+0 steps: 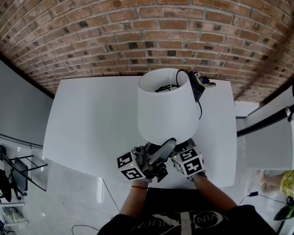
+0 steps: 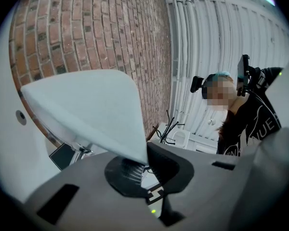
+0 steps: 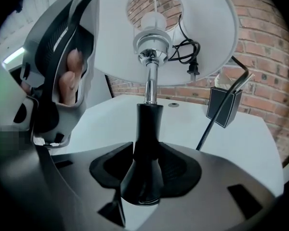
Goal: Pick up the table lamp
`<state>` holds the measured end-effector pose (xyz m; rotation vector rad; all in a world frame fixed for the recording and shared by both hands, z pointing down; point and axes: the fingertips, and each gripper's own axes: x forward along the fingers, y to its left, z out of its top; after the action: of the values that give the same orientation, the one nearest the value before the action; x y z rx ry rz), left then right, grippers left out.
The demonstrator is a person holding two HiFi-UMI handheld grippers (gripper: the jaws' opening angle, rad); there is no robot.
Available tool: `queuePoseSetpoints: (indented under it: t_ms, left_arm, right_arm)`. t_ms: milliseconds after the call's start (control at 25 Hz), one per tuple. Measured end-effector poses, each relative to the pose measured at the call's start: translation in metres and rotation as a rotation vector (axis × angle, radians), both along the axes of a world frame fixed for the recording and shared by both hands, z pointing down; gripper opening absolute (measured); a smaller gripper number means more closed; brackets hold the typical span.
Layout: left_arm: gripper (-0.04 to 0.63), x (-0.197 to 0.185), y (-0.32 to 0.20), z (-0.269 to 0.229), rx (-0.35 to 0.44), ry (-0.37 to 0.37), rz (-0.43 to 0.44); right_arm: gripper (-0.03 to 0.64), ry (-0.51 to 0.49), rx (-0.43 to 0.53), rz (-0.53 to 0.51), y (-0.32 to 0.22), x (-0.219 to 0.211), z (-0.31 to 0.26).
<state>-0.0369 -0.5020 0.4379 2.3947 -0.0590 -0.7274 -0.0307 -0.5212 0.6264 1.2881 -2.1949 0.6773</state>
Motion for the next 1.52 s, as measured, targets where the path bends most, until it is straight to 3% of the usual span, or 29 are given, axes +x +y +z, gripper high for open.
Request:
queuePoseSetpoints:
  t_ms: [760,1520]
  left_arm:
    - [0.009,0.01,0.021,-0.005,0.037,-0.028,-0.012]
    - [0.009,0.032,0.079,-0.068,0.151,-0.019,-0.063]
  right_arm:
    - [0.155,-0.014,0.114,0.003,0.005,0.01,-0.01]
    - [0.153,-0.055,0.268,-0.01,0.041,0.03,-0.077]
